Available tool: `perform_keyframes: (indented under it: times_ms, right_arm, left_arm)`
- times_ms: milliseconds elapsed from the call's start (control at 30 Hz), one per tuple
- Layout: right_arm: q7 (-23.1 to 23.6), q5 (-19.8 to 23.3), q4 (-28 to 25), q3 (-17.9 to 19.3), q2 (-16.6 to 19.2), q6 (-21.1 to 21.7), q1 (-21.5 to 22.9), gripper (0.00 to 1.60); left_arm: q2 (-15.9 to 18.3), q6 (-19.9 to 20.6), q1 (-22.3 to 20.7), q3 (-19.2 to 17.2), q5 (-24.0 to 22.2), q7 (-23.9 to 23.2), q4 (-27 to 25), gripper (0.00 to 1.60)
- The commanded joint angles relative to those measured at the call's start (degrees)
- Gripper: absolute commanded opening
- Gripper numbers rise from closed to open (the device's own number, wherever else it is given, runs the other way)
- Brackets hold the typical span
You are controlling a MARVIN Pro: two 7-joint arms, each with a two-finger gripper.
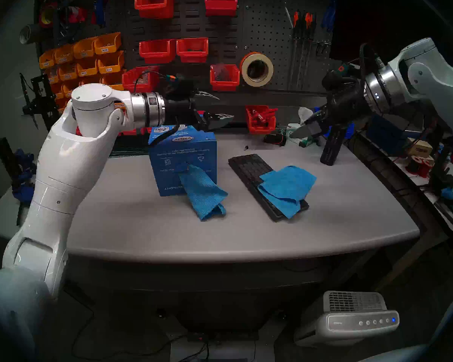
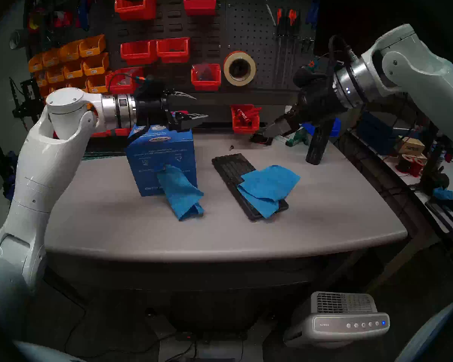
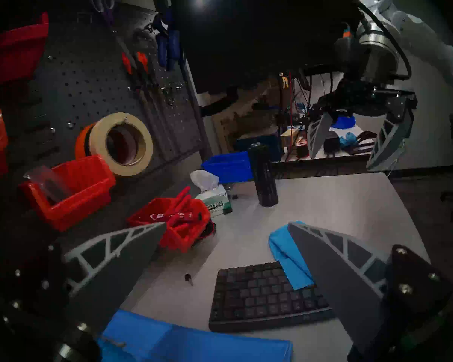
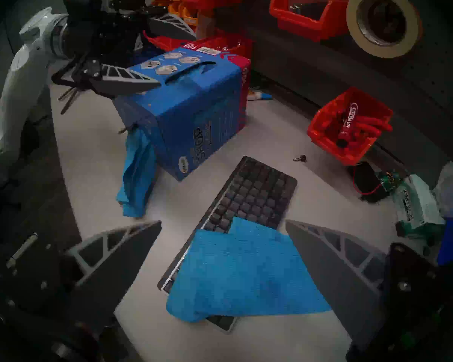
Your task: Take out a shop towel
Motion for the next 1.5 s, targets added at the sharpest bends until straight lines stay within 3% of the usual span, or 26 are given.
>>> perform_keyframes:
  times_ms: [0,267,800,1233,1467]
  right_arm:
    - [-6.75,0.93,-1.69,0.91,0.99,-6.66,-2.07,1.6]
    - [-14.64,2.0,-4.15,0.2,2.33,-13.65,-5.05,1.6]
    - [-30.3,-2.03,-11.88,-1.78,2.84,-25.67,-8.79,1.6]
    - [-41.71,-4.15,-17.18,-3.24,8.06,-32.41,-11.08,1.6]
    - [-49.3,-5.02,-20.53,-6.59,9.61,-36.11,-14.5,1.6]
  left_arm:
    - [0.8,-0.14,6.52,-6.17,-1.85,3.85,-4.33,1.6]
    - [1.05,0.16,13.24,-11.16,-2.57,7.75,-5.95,1.6]
    - [-1.87,0.23,22.11,-21.91,-3.89,17.06,-5.67,1.6]
    - [-5.44,-0.82,26.79,-25.55,-4.75,21.19,-10.22,1.6]
    - [-8.41,-1.47,29.55,-27.64,-5.77,23.51,-14.47,1.6]
